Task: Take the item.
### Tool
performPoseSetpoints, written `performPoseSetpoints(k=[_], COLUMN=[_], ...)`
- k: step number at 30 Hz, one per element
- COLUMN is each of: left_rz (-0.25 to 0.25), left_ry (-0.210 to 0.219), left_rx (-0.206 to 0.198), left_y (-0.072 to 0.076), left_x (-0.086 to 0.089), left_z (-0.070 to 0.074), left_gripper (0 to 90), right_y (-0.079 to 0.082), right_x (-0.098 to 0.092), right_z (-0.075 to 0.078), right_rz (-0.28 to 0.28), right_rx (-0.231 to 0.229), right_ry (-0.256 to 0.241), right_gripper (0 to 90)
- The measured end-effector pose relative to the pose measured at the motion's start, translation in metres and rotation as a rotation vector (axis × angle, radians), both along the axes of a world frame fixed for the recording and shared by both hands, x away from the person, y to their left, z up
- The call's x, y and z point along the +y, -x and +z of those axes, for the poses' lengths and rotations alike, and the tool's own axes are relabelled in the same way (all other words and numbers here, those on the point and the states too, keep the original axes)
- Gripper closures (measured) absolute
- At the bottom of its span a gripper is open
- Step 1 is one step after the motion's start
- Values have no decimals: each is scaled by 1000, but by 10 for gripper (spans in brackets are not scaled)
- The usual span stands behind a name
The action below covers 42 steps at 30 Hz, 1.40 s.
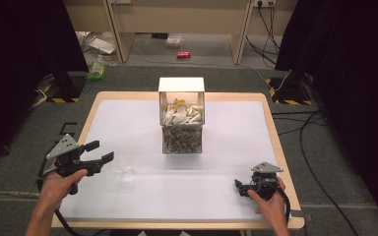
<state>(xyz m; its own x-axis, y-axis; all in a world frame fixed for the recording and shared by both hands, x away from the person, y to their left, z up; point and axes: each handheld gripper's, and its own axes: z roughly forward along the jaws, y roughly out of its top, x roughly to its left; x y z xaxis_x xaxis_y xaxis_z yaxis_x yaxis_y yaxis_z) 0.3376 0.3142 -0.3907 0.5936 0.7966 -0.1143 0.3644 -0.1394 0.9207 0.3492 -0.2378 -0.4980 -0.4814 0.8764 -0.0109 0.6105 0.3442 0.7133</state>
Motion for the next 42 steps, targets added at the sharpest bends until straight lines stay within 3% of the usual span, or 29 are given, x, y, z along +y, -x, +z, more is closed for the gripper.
performPoseSetpoints(k=[6,16,24,42], left_rz=[-41,-117,-163,-233], left_ry=[12,-18,8,-25], left_rx=[-20,-37,-57,-95], left_y=[-4,-11,-17,-34], left_x=[-14,-46,-63,-104], left_z=[13,33,50,74], left_gripper=[321,406,488,516], right_y=[0,0,0,0], right_x=[0,0,0,1], right_z=[0,0,0,0], right_rz=[0,-3,-3,-4], right_rx=[0,2,2,3], right_ry=[0,-2,-2,-2], right_gripper=[72,72,72,72])
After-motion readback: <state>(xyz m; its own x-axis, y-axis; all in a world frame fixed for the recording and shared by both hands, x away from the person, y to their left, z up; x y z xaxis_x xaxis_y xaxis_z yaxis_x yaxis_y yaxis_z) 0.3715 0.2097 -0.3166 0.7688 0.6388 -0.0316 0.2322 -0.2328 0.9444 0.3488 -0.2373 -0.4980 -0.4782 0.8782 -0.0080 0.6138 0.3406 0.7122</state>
